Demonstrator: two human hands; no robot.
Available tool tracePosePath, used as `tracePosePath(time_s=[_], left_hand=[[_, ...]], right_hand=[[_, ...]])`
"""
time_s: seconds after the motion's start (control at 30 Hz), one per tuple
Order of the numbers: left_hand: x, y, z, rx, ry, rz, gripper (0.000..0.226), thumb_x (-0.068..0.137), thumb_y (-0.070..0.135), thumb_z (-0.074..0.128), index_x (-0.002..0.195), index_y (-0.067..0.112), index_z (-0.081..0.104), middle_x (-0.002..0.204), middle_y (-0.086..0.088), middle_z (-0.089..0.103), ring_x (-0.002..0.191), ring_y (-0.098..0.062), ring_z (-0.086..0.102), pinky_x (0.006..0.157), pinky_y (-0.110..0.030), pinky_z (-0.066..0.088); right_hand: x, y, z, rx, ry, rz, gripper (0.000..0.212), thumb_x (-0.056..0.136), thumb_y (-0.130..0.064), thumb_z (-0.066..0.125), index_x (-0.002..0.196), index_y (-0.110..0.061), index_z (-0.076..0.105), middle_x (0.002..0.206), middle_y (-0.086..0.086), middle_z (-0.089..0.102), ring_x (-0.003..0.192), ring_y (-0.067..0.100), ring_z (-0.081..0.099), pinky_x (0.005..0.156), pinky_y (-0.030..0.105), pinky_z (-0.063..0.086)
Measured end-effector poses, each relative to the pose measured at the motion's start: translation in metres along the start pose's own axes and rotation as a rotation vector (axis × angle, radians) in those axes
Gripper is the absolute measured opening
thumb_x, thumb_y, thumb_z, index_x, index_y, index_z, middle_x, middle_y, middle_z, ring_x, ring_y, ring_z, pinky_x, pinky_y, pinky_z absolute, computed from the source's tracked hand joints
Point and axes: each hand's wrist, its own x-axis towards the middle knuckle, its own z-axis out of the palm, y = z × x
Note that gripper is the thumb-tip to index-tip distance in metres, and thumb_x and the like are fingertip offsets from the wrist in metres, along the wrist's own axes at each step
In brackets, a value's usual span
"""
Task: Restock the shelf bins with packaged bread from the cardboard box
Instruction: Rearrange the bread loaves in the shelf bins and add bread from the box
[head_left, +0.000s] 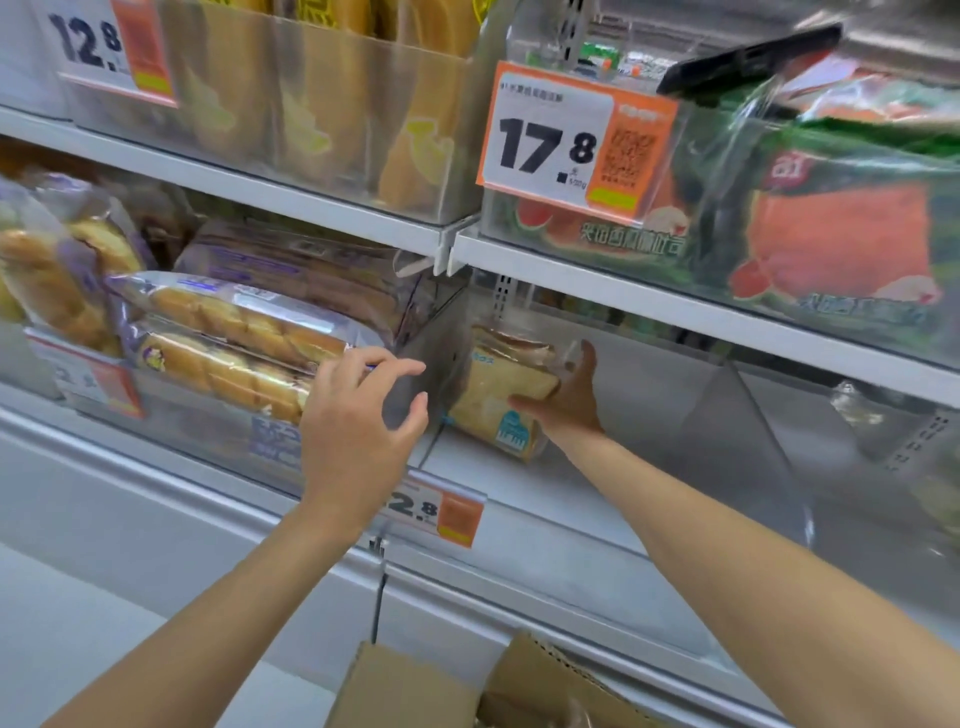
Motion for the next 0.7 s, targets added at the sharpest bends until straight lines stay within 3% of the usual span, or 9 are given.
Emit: tracePosePath(time_s=[0.07,0.17,0.27,0.33,0.4,0.53,0.7], left_hand=[[0.0,0.0,-0.001,-0.009,-0.008,0.014,0.021,0.081,0.023,0.067,0.102,0.018,0.071,0.1,-0.002,0.059,0.089,-0.024,0.052,0.073,-0.029,0.043],[0.0,-0.001,-0.002,-0.013,-0.012,0.013,0.021,0.081,0.021,0.068,0.102,0.019,0.071,0.1,-0.001,0.059,0.088,-0.023,0.051,0.07,-0.03,0.044],[-0.001,-0.001,-0.002,-0.022,-0.015,0.004,0.021,0.081,0.021,0.069,0.101,0.019,0.071,0.101,0.0,0.058,0.089,-0.021,0.05,0.07,-0.029,0.042],[-0.001,-0.001,-0.001,-0.025,-0.02,-0.001,0.02,0.081,0.02,0.07,0.102,0.02,0.07,0.101,0.002,0.058,0.09,-0.019,0.049,0.069,-0.028,0.042],[-0.001,-0.001,0.0,-0.026,-0.016,-0.007,0.02,0.081,0.02,0.07,0.101,0.021,0.071,0.101,0.002,0.059,0.091,-0.018,0.049,0.07,-0.026,0.04],[-0.002,-0.001,0.0,-0.022,-0.006,-0.011,0.019,0.082,0.021,0.07,0.1,0.021,0.07,0.101,0.003,0.059,0.092,-0.018,0.049,0.071,-0.025,0.038],[-0.002,0.001,-0.001,-0.009,-0.019,-0.016,0.019,0.082,0.021,0.071,0.1,0.021,0.071,0.102,0.002,0.059,0.092,-0.019,0.049,0.073,-0.024,0.037]], right_hand=[[0.0,0.001,-0.001,-0.166,-0.022,-0.068,0.129,0.064,-0.017,0.09,0.153,-0.034,-0.002,0.159,0.002,0.012,0.143,0.021,0.025,0.108,0.035,0.034],[0.003,0.002,-0.001,-0.606,-0.073,-0.197,0.104,0.068,-0.032,0.087,0.149,-0.034,0.023,0.161,0.002,-0.015,0.149,0.031,0.005,0.111,0.045,0.033],[0.007,-0.001,0.002,-0.878,0.011,-0.384,0.086,0.075,-0.042,0.079,0.144,-0.024,0.032,0.162,0.006,-0.013,0.149,0.033,-0.005,0.116,0.054,0.023],[0.01,0.001,0.004,-1.039,0.001,-0.488,0.094,0.078,-0.053,0.072,0.151,-0.023,0.021,0.162,0.009,-0.013,0.149,0.035,-0.01,0.119,0.057,0.001],[0.013,0.005,0.001,-1.185,-0.039,-0.594,0.105,0.077,-0.066,0.064,0.155,-0.028,0.006,0.163,0.009,-0.01,0.148,0.037,-0.014,0.116,0.061,-0.01],[0.018,0.006,0.001,-1.276,-0.078,-0.589,0.103,0.076,-0.071,0.06,0.155,-0.031,0.007,0.163,0.011,0.007,0.148,0.04,-0.009,0.114,0.065,-0.009],[0.01,-0.001,-0.005,-1.194,-0.115,-0.521,0.107,0.077,-0.071,0.06,0.154,-0.037,-0.006,0.162,0.008,-0.017,0.147,0.036,-0.021,0.114,0.062,-0.015]])
